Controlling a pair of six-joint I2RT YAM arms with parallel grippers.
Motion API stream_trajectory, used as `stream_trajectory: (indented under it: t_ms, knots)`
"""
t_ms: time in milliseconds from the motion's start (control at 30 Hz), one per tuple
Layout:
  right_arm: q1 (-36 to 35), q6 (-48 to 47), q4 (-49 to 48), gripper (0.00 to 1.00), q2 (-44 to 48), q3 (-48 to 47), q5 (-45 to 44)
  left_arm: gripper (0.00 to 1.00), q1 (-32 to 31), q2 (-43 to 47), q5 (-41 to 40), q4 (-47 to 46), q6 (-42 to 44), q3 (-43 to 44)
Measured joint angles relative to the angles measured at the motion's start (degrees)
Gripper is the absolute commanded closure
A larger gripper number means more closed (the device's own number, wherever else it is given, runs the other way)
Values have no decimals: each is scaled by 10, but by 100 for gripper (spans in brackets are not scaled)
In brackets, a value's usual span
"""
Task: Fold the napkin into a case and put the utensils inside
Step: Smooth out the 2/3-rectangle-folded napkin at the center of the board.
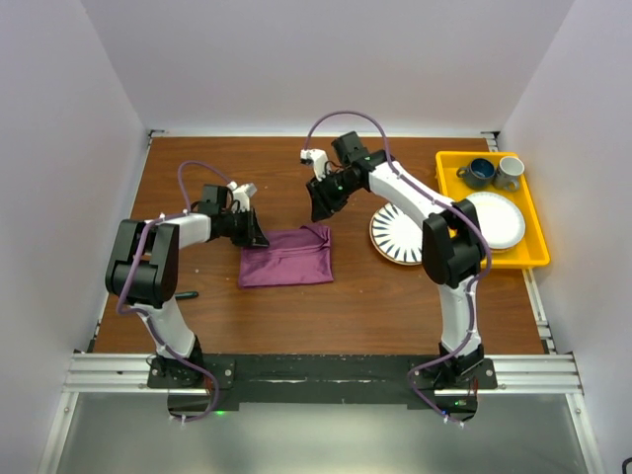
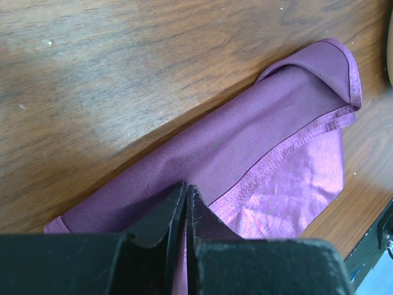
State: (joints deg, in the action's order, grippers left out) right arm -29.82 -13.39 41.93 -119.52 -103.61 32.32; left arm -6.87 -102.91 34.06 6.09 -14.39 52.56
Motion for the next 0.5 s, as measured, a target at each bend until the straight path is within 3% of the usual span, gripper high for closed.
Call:
stream_trajectory:
  t_ms: [500]
  knots:
    - [0, 109, -9, 65, -47, 31, -60, 92, 0, 5, -3, -8, 0, -8]
